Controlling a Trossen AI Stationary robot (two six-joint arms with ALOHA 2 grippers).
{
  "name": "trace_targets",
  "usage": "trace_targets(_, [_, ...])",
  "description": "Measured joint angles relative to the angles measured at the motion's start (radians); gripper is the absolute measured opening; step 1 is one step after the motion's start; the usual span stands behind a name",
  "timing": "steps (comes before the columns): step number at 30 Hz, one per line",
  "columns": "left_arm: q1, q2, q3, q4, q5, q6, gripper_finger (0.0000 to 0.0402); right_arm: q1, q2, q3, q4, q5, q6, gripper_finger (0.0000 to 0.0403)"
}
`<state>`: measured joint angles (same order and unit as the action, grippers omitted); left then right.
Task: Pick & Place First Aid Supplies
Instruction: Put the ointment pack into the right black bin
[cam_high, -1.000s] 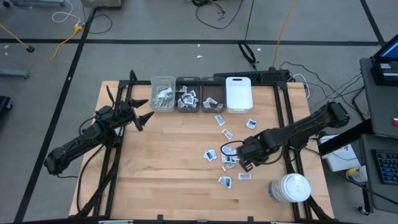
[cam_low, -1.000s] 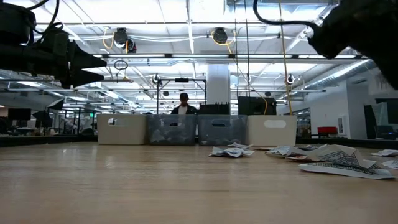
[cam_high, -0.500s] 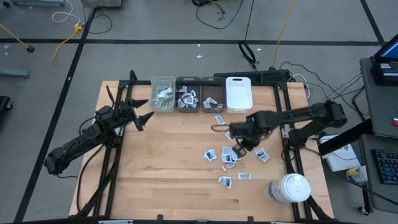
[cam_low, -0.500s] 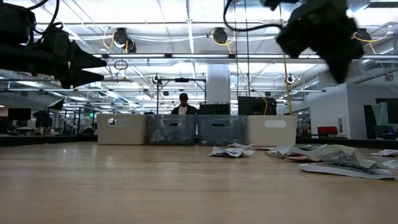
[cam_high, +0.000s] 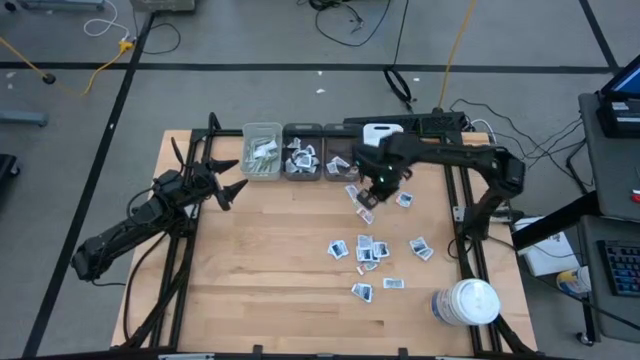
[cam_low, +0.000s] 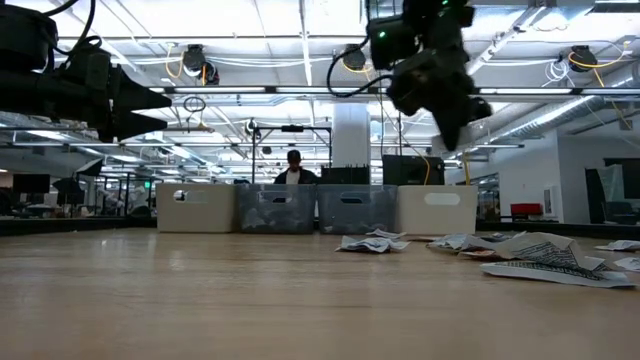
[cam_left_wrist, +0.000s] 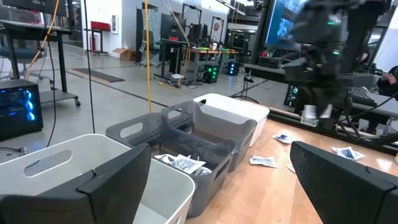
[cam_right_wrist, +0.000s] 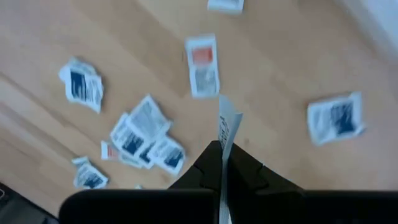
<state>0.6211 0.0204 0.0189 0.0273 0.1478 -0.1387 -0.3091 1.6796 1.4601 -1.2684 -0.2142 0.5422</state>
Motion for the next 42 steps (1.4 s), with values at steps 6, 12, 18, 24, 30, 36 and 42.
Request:
trace_targets(6, [0.000,0.000,0.000,0.000,0.000,0.000,0.0392,-0.102,0.150,0.181,-0.052,0.000,-0.141,0.0000])
trace_targets(12, [0.000,0.000,0.000,0.000,0.000,0.000,0.0392,-0.181,0.304,0.398,-0.090,0.000,-0.245,0.0000])
trace_targets(18, [0.000,0.000,0.000,0.000,0.000,0.000,0.0392,-0.244,0.439,0.623,-0.161,0.000,-0.301,0.0000])
trace_targets(24, [0.000,0.000,0.000,0.000,0.000,0.000,0.0392,-0.279,0.521,0.727,-0.166,0.004,-0.304,0.0000])
trace_targets(30, [0.000,0.000,0.000,0.000,0.000,0.000,0.0392,-0.272,0.581,0.725,-0.111,0.055,-0.330,0.0000])
trace_targets(36, [0.000,0.000,0.000,0.000,0.000,0.000,0.0392,-0.266,0.627,0.725,-0.058,0.059,-0.372,0.0000])
trace_targets(42, [0.000,0.000,0.000,0.000,0.000,0.000,0.0392,-0.265,0.645,0.724,-0.028,0.061,-0.384,0.0014])
